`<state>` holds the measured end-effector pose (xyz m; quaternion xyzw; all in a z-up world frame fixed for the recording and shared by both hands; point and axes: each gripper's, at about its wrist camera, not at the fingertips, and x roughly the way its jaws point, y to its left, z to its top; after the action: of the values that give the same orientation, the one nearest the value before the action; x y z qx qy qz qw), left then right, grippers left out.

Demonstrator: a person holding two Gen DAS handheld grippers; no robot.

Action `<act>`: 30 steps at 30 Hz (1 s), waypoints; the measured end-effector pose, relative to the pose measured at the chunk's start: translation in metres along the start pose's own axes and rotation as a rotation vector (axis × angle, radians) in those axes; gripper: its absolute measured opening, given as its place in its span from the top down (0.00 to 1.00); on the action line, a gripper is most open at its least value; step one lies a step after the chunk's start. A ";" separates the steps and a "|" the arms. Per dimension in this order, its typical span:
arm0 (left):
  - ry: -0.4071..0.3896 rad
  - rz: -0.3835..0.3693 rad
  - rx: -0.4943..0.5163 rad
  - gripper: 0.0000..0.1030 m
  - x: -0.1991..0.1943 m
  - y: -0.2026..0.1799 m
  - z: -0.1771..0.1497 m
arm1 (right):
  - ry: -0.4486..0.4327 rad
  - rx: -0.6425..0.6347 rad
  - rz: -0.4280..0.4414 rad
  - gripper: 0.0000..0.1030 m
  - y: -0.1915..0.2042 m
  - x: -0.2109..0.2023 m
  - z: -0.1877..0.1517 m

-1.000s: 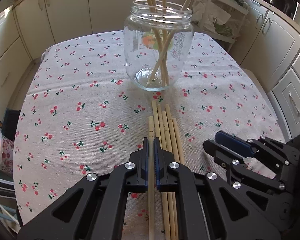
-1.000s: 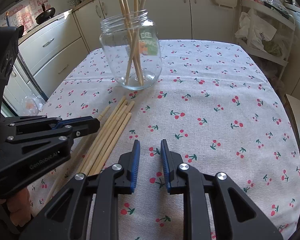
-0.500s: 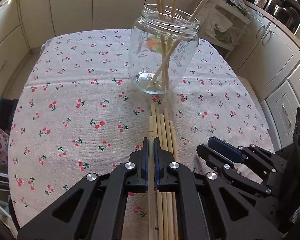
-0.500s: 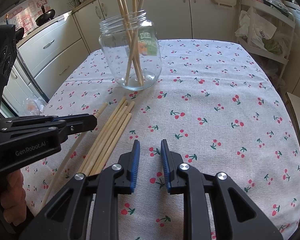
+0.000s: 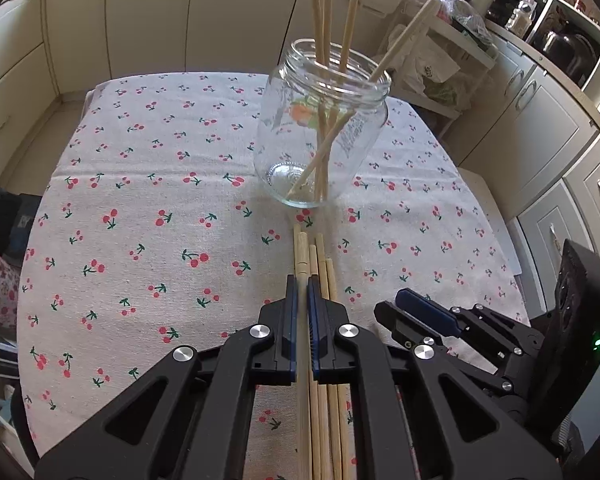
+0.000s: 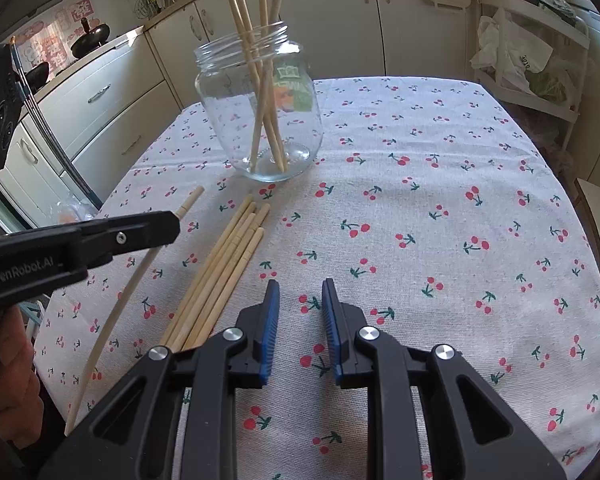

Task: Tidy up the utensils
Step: 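Close the left gripper on one loose wooden stick, then lift the left gripper's stick upright over the glass jar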

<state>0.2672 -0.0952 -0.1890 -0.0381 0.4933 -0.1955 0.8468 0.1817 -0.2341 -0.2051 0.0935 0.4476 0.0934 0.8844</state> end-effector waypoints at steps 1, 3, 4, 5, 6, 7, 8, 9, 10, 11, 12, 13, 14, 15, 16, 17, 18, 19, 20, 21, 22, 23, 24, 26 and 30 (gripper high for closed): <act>-0.002 -0.002 -0.001 0.95 -0.001 0.001 0.001 | 0.000 0.000 -0.001 0.78 0.000 0.000 0.000; -0.016 -0.007 -0.003 0.95 -0.005 0.001 0.003 | 0.000 -0.003 -0.002 0.78 0.000 0.000 0.000; -0.027 -0.015 -0.006 0.95 -0.008 0.002 0.004 | 0.000 -0.004 -0.002 0.78 0.000 0.000 0.000; -0.039 -0.020 -0.008 0.95 -0.012 0.002 0.006 | 0.001 -0.007 -0.003 0.77 0.000 0.000 0.000; -0.056 -0.025 -0.010 0.95 -0.016 0.003 0.008 | 0.001 -0.009 -0.003 0.77 0.000 0.000 0.000; -0.082 -0.033 -0.015 0.95 -0.022 0.003 0.011 | 0.002 -0.011 -0.003 0.76 0.001 0.000 0.001; -0.116 -0.043 -0.022 0.95 -0.029 0.004 0.015 | 0.002 -0.012 -0.002 0.75 0.001 0.000 0.001; -0.143 -0.048 -0.025 0.95 -0.035 0.004 0.018 | 0.003 -0.013 0.000 0.75 0.001 0.000 0.001; -0.192 -0.057 -0.026 0.95 -0.045 0.004 0.023 | 0.003 -0.013 0.002 0.75 0.001 0.001 0.001; -0.249 -0.057 -0.023 0.95 -0.055 0.004 0.028 | 0.004 -0.013 0.005 0.74 0.001 0.001 0.001; -0.291 -0.056 -0.019 0.95 -0.063 0.003 0.032 | 0.004 -0.012 0.009 0.73 0.000 0.001 0.001; -0.356 -0.060 -0.015 0.95 -0.075 0.002 0.039 | 0.004 -0.012 0.013 0.72 0.001 0.001 0.001; -0.414 -0.062 -0.016 0.95 -0.084 0.001 0.045 | 0.004 -0.012 0.017 0.71 0.001 0.001 0.002; -0.468 -0.060 -0.019 0.95 -0.092 0.000 0.052 | 0.004 -0.014 0.019 0.70 0.001 0.001 0.001; -0.503 -0.063 -0.024 0.95 -0.098 0.001 0.057 | 0.004 -0.015 0.022 0.69 0.001 0.001 0.001; -0.543 -0.067 -0.032 0.95 -0.103 0.001 0.064 | 0.004 -0.016 0.024 0.68 0.002 0.001 0.001; -0.587 -0.072 -0.044 0.95 -0.107 0.001 0.073 | 0.003 -0.017 0.025 0.68 0.002 0.001 0.001; -0.613 -0.077 -0.050 0.95 -0.110 0.000 0.079 | 0.003 -0.016 0.027 0.68 0.001 0.001 0.001; -0.649 -0.081 -0.054 0.95 -0.112 -0.001 0.086 | 0.002 -0.011 0.032 0.68 0.001 0.001 0.001; -0.674 -0.081 -0.053 0.95 -0.113 -0.003 0.091 | 0.001 -0.005 0.039 0.68 0.000 0.000 0.001; -0.710 -0.078 -0.056 0.95 -0.114 -0.004 0.099 | 0.000 0.005 0.049 0.68 -0.002 0.000 0.001; -0.741 -0.077 -0.063 0.95 -0.113 -0.005 0.106 | 0.000 0.019 0.063 0.68 -0.005 0.000 0.001; -0.757 -0.075 -0.067 0.95 -0.111 -0.008 0.110 | 0.000 0.029 0.073 0.68 -0.006 0.000 0.001; -0.817 -0.060 -0.076 0.95 -0.105 -0.015 0.123 | 0.002 0.044 0.089 0.68 -0.009 0.000 0.002; -0.900 -0.053 -0.086 0.95 -0.098 -0.024 0.137 | 0.009 0.042 0.082 0.67 -0.006 0.000 0.003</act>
<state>0.3340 -0.0986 -0.0326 -0.1669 0.0827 -0.1606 0.9693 0.1846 -0.2405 -0.2045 0.1300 0.4492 0.1207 0.8757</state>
